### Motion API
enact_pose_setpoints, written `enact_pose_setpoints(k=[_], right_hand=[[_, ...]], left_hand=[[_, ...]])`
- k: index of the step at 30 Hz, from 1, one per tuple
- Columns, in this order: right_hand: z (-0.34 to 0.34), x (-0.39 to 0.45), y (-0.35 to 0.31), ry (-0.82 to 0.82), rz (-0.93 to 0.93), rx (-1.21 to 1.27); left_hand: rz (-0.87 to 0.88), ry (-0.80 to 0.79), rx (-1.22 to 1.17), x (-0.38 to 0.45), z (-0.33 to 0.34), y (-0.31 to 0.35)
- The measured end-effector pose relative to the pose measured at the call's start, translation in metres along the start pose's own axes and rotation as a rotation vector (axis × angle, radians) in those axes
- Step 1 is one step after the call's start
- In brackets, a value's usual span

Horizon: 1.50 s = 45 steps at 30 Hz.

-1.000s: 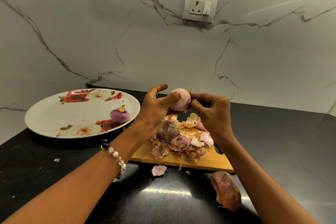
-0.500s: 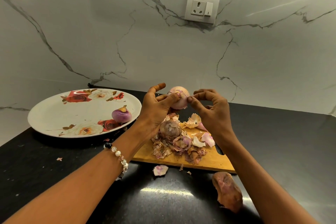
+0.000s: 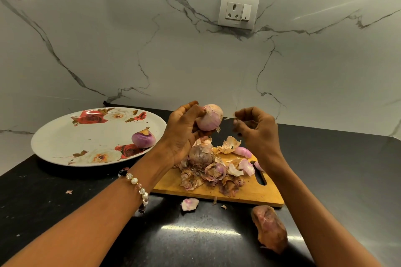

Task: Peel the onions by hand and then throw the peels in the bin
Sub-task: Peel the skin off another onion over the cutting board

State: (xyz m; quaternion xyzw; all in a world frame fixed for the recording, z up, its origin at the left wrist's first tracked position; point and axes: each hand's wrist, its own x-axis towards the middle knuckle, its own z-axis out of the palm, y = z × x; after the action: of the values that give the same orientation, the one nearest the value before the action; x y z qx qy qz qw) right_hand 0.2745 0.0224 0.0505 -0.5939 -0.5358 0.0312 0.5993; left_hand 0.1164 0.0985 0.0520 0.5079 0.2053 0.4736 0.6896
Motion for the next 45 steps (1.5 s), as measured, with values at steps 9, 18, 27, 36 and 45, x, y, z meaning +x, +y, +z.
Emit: enact_pose_setpoints(k=[9,18,27,36,45], right_hand=[[0.004,-0.005,-0.009,-0.116,-0.169,-0.035],[0.006,-0.008,-0.011,-0.114,-0.241,-0.071],[0.008,-0.009,-0.011,-0.014,-0.275,-0.083],[0.004,-0.007,-0.008,-0.026,-0.219,-0.019],[0.009,-0.009,-0.009,-0.016,-0.255,-0.089]], left_hand=[[0.066,0.012,0.205,0.002,-0.005,-0.003],[0.142,-0.013,0.393,0.0,-0.003,-0.005],[0.191,-0.019,0.398,-0.001,-0.002,-0.007],[0.182,-0.017,0.367,0.001,-0.003,-0.004],[0.165,-0.032,0.395,0.001,-0.003,-0.008]])
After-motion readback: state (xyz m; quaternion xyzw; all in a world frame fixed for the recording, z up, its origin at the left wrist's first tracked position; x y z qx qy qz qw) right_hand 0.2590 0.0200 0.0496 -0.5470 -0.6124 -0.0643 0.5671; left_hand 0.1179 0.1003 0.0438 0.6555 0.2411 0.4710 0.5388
